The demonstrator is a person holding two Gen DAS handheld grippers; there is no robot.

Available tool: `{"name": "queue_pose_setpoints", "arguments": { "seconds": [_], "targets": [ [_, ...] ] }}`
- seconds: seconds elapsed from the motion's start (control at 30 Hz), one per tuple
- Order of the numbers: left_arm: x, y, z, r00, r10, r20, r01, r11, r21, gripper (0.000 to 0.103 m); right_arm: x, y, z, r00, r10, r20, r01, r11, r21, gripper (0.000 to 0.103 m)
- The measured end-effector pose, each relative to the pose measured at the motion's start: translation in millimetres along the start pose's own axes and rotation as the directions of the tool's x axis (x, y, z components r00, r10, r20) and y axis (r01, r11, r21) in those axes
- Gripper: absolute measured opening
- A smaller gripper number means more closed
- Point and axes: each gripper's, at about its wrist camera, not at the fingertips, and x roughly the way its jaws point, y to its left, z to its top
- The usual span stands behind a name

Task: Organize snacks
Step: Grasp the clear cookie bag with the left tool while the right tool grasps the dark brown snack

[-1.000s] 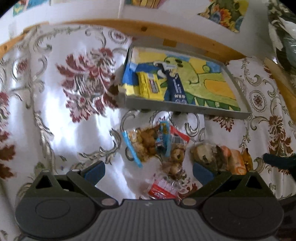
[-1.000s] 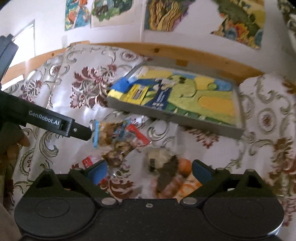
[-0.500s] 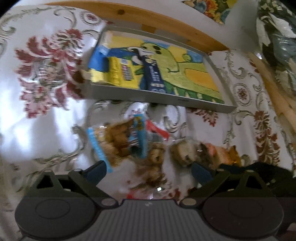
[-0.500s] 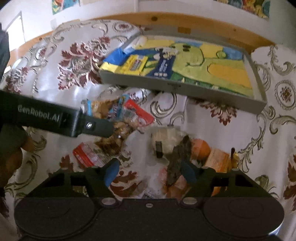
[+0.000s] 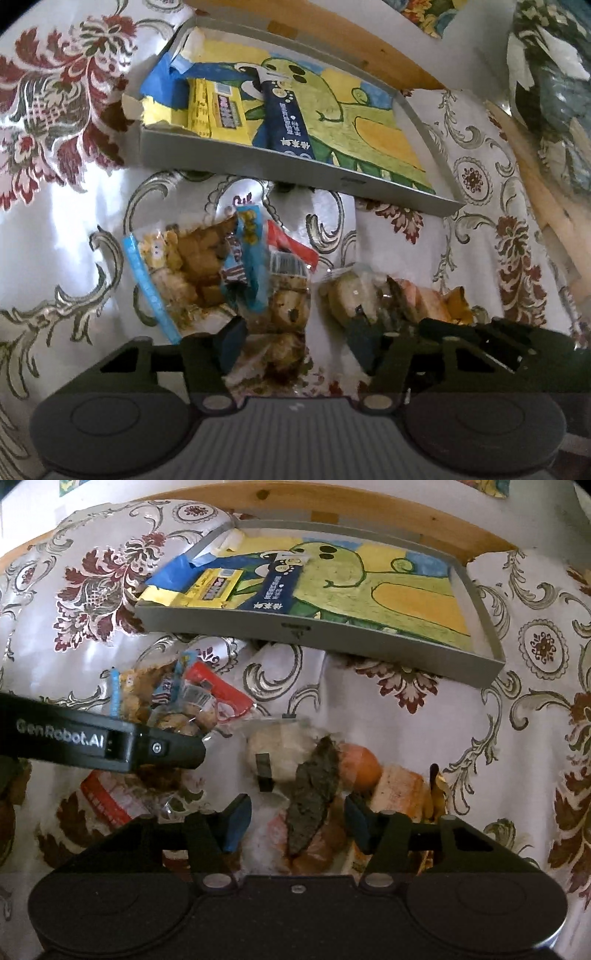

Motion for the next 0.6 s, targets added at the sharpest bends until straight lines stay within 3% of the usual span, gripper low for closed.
{"name": "queue_pose_setpoints", "arguments": {
  "seconds": [0.17,0.43,0.6],
  "targets": [
    [2,-1,-2,1.0,0.009,0.002,-0.009,1.0,0.023,0.057,6,0,0,1.0,-0.009,-0.005,0.009,1.0,0.021,0.058],
    [9,11,-3,1.0,0.006,-0.014,-0.007,0.999,-0.037,0.057,10,-3,1,1.0,-0.012,0.004,0.012,0.999,0.044,0.058],
    [11,10,-4,1.0,0.028,-0.008,-0.028,0.999,-0.024,0.057,12,-5,1,1.0,-0.017,0.014,0.016,0.998,0.059,0.057]
  ]
}}
